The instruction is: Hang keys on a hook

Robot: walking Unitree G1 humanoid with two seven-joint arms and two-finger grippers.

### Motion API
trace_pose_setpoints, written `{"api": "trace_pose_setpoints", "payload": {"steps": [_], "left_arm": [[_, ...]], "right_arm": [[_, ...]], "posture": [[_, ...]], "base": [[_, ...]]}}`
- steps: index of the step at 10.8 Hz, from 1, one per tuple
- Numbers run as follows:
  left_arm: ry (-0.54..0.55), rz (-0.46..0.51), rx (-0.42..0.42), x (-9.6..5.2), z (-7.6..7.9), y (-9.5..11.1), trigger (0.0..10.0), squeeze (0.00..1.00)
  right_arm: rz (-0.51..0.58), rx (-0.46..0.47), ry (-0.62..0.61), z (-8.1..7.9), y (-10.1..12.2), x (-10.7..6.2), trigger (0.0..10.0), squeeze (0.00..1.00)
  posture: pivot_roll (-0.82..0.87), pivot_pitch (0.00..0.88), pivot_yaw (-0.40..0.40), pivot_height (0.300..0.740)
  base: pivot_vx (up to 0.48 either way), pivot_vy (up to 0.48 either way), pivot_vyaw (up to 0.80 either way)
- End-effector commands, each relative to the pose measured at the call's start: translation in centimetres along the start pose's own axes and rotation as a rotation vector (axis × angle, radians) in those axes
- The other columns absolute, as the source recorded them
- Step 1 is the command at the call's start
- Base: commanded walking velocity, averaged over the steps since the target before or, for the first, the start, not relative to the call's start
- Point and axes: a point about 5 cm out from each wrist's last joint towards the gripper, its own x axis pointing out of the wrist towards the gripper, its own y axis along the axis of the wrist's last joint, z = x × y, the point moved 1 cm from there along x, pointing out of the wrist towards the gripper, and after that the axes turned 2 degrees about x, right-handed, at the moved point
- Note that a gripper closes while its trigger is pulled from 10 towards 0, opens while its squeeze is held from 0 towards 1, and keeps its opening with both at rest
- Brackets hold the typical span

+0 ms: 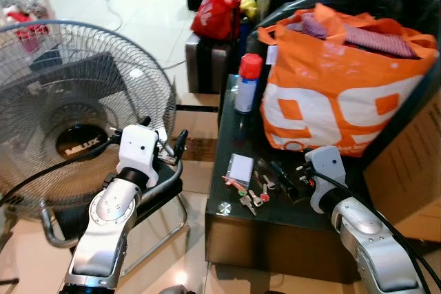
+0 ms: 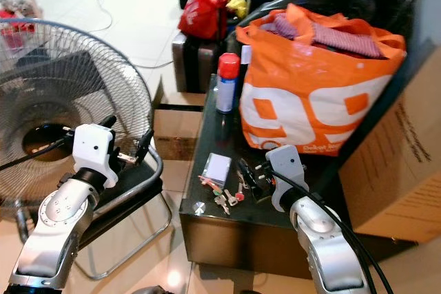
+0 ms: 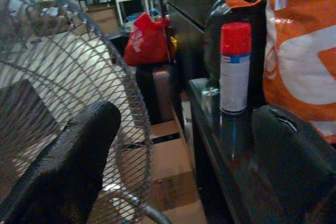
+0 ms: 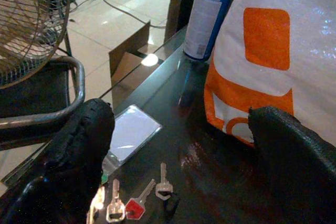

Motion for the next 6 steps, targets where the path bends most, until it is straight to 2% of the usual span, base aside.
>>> {"api": "trace_pose_setpoints", "payload": {"steps": [1, 2, 3, 4, 5, 6], "left_arm": [[-0.013, -0.015, -0.001, 0.1, 0.0, -0.2, 10.0, 0.00], [-0.088, -0.047, -0.013, 0.2, 0.6, -0.6, 10.0, 0.00], [-0.214, -0.075, 0.023, 0.4, 1.7, -1.1, 10.0, 0.00], [-0.262, -0.081, 0.032, 0.5, 2.0, -1.2, 10.0, 0.00], [-0.356, -0.103, 0.037, 0.4, 2.6, -1.5, 10.0, 0.00], [-0.397, -0.104, 0.053, 0.3, 2.8, -1.5, 10.0, 0.00]], "right_arm": [[-0.038, 0.005, -0.059, 0.9, -0.4, 0.2, 10.0, 0.00], [-0.100, 0.010, -0.067, 1.5, -0.9, 1.0, 10.0, 0.00], [-0.143, -0.028, 0.018, 1.2, -1.2, 2.5, 10.0, 1.00], [-0.166, -0.031, 0.039, 1.2, -1.6, 3.3, 10.0, 1.00], [-0.247, -0.089, 0.037, 1.5, -3.1, 4.7, 10.0, 1.00], [-0.294, -0.143, 0.022, 1.8, -3.9, 5.2, 10.0, 1.00]], "posture": [[-0.07, 0.026, -0.022, 0.740], [-0.07, 0.034, -0.019, 0.740], [-0.08, 0.051, -0.017, 0.740], [-0.08, 0.065, -0.018, 0.740], [-0.08, 0.092, -0.020, 0.740], [-0.08, 0.116, -0.022, 0.740]], "base": [[0.000, 0.000, 0.00], [0.000, 0.000, 0.00], [0.000, 0.000, 0.00], [0.000, 0.000, 0.00], [0.000, 0.000, 0.00], [0.000, 0.000, 0.00]]}}
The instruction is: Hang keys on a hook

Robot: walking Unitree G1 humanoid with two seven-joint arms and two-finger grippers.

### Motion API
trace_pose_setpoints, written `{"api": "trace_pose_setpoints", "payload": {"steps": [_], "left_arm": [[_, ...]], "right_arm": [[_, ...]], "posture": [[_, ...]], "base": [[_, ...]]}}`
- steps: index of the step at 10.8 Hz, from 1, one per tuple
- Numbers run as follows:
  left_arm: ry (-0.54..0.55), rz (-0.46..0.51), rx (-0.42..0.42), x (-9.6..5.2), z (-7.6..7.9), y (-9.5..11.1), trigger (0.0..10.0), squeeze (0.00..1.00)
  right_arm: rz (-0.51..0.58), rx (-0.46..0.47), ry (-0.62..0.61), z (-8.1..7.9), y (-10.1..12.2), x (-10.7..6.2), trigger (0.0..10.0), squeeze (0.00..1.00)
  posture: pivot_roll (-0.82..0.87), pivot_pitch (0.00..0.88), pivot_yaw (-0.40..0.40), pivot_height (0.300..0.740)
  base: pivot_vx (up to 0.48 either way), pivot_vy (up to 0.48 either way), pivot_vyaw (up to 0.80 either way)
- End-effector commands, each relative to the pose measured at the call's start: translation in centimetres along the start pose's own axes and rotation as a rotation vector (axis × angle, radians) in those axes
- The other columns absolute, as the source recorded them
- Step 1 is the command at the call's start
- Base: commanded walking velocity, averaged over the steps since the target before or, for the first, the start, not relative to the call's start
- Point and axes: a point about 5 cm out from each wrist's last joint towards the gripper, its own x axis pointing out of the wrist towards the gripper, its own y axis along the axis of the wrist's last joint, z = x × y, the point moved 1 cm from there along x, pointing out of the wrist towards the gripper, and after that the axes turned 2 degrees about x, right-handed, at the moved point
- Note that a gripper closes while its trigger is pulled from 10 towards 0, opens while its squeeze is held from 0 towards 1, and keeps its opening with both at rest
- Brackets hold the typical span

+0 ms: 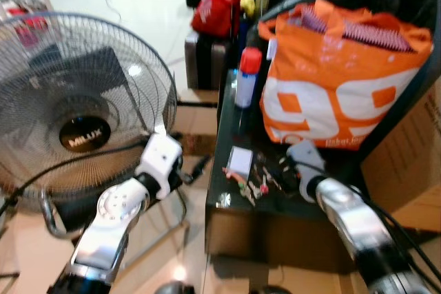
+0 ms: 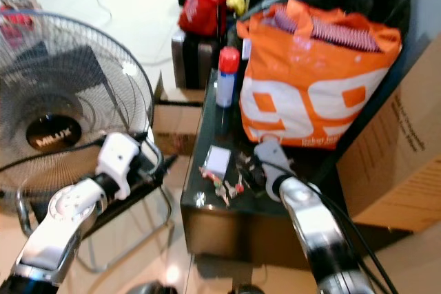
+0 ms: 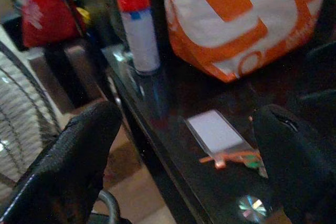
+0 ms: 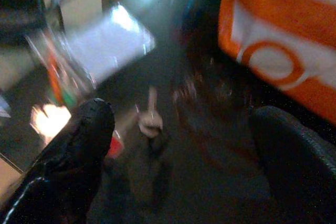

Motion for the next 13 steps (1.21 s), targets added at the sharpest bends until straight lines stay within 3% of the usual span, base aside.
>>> {"api": "trace_pose_setpoints", "payload": {"steps": [1, 3, 5, 6, 7, 10, 13], "left_arm": [[-0.055, 0.005, -0.011, 0.0, 0.6, 0.2, 10.0, 0.00], [-0.145, -0.001, -0.018, -0.5, 1.6, 0.2, 10.0, 0.00], [-0.153, -0.004, -0.029, -1.0, 1.8, 0.3, 10.0, 0.00], [-0.159, -0.007, -0.040, -1.3, 2.0, 0.3, 10.0, 0.00], [-0.162, -0.010, -0.044, -1.4, 2.2, 0.3, 10.0, 0.00], [-0.156, -0.007, -0.051, -1.3, 2.3, 0.5, 10.0, 0.00], [-0.146, -0.009, -0.050, -1.5, 2.1, 0.7, 10.0, 0.00]], "right_arm": [[-0.019, -0.073, -0.001, 0.3, -0.7, 0.2, 10.0, 0.00], [-0.022, -0.187, 0.066, -0.9, -1.3, 0.8, 10.0, 0.00], [-0.047, -0.202, 0.010, -0.7, -2.1, 1.5, 10.0, 0.00], [-0.040, -0.164, -0.014, -0.6, -2.4, 1.6, 3.5, 0.00], [-0.038, -0.168, -0.027, -0.6, -2.5, 1.6, 1.2, 0.00], [-0.038, -0.178, -0.085, -0.2, -2.4, 1.9, 0.2, 0.00], [-0.045, -0.195, -0.111, 0.3, -2.3, 2.1, 0.0, 0.00]], "posture": [[-0.08, 0.134, -0.023, 0.740], [-0.08, 0.191, -0.022, 0.740], [-0.08, 0.230, -0.016, 0.740], [-0.08, 0.242, -0.010, 0.740], [-0.08, 0.242, -0.010, 0.740], [-0.08, 0.252, -0.012, 0.740], [-0.08, 0.251, -0.016, 0.740]], "base": [[0.000, 0.000, 0.00], [0.000, 0.000, 0.00], [0.000, 0.000, 0.00], [0.000, 0.000, 0.00], [0.000, 0.000, 0.00], [0.000, 0.000, 0.00], [0.000, 0.000, 0.00]]}}
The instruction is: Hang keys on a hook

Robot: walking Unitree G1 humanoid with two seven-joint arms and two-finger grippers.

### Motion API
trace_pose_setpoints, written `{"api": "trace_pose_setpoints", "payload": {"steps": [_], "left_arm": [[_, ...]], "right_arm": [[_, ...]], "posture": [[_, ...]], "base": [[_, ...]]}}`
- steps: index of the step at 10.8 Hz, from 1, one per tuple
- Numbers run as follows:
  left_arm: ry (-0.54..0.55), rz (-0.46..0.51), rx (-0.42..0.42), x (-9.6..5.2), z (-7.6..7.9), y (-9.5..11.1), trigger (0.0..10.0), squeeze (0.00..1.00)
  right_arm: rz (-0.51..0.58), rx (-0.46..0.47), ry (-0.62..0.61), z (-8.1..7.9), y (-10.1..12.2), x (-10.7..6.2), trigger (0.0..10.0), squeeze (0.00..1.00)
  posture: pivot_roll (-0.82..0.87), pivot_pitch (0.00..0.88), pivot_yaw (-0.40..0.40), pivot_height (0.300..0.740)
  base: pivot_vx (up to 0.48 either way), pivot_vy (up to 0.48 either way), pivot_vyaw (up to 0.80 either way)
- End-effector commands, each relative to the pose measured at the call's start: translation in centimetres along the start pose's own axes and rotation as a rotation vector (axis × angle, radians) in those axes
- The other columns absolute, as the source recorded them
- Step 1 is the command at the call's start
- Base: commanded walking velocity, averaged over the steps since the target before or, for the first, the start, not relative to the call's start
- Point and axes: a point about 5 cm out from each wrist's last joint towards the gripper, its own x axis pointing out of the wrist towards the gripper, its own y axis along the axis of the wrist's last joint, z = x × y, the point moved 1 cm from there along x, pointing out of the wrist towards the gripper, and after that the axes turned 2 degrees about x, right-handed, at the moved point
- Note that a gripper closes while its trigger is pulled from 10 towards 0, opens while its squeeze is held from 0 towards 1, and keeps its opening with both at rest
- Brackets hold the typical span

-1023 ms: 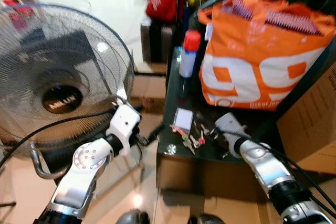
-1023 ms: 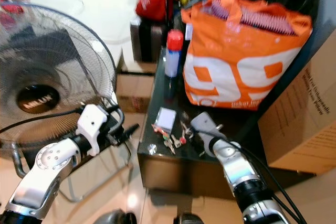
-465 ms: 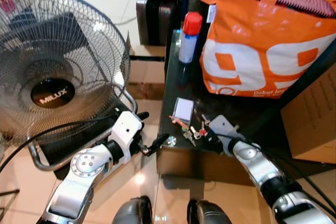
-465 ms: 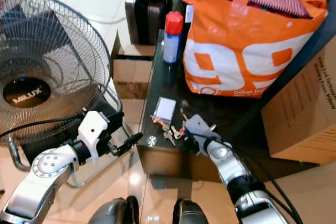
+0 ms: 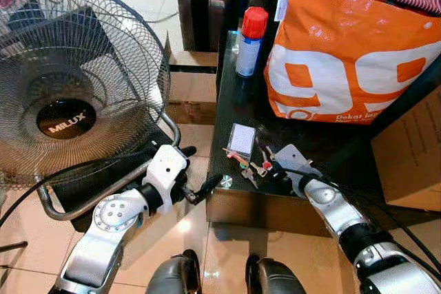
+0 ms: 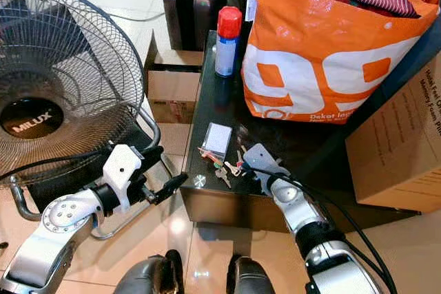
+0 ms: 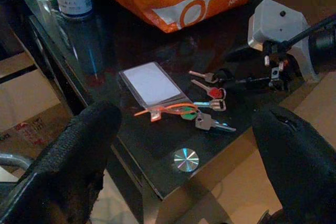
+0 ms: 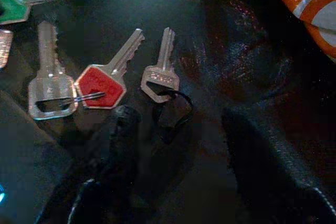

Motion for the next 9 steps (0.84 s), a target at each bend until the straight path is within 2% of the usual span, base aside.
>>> {"api": "trace_pose_setpoints", "payload": {"steps": [1, 6, 7, 8, 9], "left_arm": [[0.000, 0.001, -0.003, -0.2, 0.1, 0.1, 10.0, 0.00], [0.009, 0.003, -0.005, 0.0, 0.2, 0.1, 10.0, 0.00], [0.012, 0.003, -0.004, 0.1, 0.2, 0.2, 10.0, 0.00], [0.013, 0.004, -0.005, 0.1, 0.2, 0.1, 10.0, 0.00], [0.012, 0.003, -0.005, 0.2, 0.2, 0.1, 10.0, 0.00]], "right_arm": [[-0.089, 0.003, -0.012, 0.0, -2.1, -0.4, 0.0, 0.00], [-0.112, 0.009, -0.010, 1.4, -3.2, -1.0, 0.0, 0.00], [-0.084, 0.036, 0.012, 1.3, -3.3, -1.3, 3.9, 0.00], [-0.064, 0.041, 0.027, 1.1, -3.4, -1.5, 10.0, 0.00], [-0.068, 0.037, 0.014, 1.0, -3.8, -1.8, 10.0, 0.00]], "posture": [[-0.08, 0.248, -0.018, 0.740], [-0.08, 0.234, -0.021, 0.740], [-0.09, 0.231, -0.020, 0.740], [-0.09, 0.230, -0.019, 0.740], [-0.09, 0.229, -0.014, 0.740]], "base": [[0.000, 0.000, 0.00], [0.000, 0.000, 0.00], [0.000, 0.000, 0.00], [0.000, 0.000, 0.00], [0.000, 0.000, 0.00]]}}
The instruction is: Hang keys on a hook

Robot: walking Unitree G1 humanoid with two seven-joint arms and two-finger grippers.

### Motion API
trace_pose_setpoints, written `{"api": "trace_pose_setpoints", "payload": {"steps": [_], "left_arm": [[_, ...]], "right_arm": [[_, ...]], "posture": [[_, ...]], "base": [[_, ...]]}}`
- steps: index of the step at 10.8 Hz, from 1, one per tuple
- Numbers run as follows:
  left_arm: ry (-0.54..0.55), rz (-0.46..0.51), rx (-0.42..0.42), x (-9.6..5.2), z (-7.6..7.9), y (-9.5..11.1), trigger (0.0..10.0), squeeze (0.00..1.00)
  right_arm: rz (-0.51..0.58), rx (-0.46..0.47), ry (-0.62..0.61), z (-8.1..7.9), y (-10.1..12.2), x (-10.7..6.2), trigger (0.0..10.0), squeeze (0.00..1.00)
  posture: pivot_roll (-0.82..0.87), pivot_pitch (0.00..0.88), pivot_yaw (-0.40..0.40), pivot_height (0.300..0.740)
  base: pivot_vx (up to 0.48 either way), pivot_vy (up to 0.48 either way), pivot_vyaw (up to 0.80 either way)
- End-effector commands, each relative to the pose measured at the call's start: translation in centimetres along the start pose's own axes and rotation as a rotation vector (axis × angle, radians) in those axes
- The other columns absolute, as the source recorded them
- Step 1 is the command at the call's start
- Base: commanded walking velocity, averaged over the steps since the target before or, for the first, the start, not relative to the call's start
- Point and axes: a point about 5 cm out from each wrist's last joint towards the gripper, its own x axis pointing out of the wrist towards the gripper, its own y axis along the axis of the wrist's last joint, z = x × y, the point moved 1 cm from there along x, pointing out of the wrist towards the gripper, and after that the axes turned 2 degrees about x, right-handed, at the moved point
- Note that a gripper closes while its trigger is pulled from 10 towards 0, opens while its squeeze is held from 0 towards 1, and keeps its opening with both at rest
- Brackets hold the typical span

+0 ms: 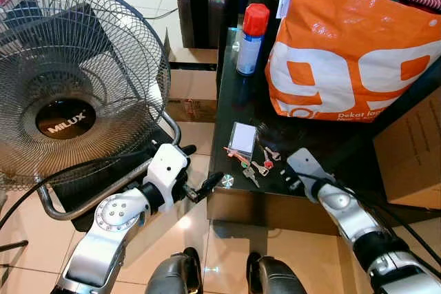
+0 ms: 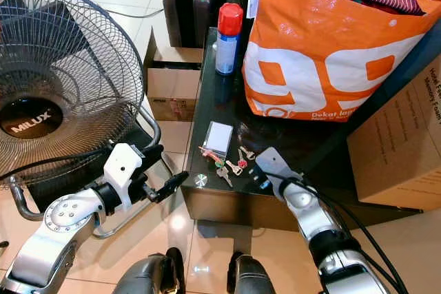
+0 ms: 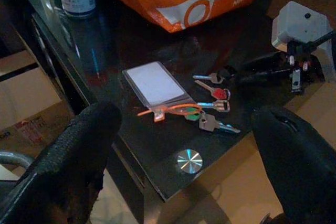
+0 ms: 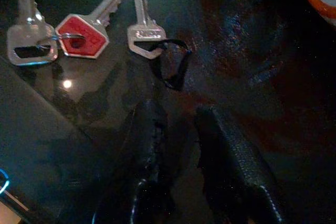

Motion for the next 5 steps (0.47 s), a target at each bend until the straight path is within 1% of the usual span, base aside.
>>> {"api": "trace_pose_setpoints", "payload": {"steps": [1, 2, 3, 4, 5], "left_arm": [[-0.003, -0.007, 0.002, 0.0, 0.1, -0.1, 10.0, 0.00], [-0.001, -0.009, 0.004, 0.1, 0.0, -0.1, 10.0, 0.00], [0.003, -0.009, 0.003, 0.0, 0.0, -0.1, 10.0, 0.00], [0.002, -0.010, 0.003, -0.1, 0.1, -0.2, 10.0, 0.00], [0.001, -0.011, 0.003, -0.2, 0.0, -0.2, 10.0, 0.00]], "right_arm": [[-0.065, 0.059, -0.029, 0.3, -1.9, -0.6, 10.0, 0.00], [-0.057, 0.102, -0.058, 0.7, -1.9, -0.8, 10.0, 0.00], [-0.016, 0.181, -0.014, 0.4, -1.6, -1.3, 10.0, 0.00], [0.069, 0.243, 0.101, -0.8, -0.7, -2.0, 10.0, 0.00], [0.130, 0.267, 0.160, -1.3, 0.0, -2.5, 10.0, 0.00]], "posture": [[-0.09, 0.228, -0.013, 0.740], [-0.09, 0.225, -0.013, 0.740], [-0.09, 0.219, -0.013, 0.740], [-0.09, 0.215, -0.012, 0.740], [-0.09, 0.210, -0.009, 0.740]], "base": [[0.000, 0.000, 0.00], [0.000, 0.000, 0.00], [0.000, 0.000, 0.00], [0.000, 0.000, 0.00], [0.000, 0.000, 0.00]]}}
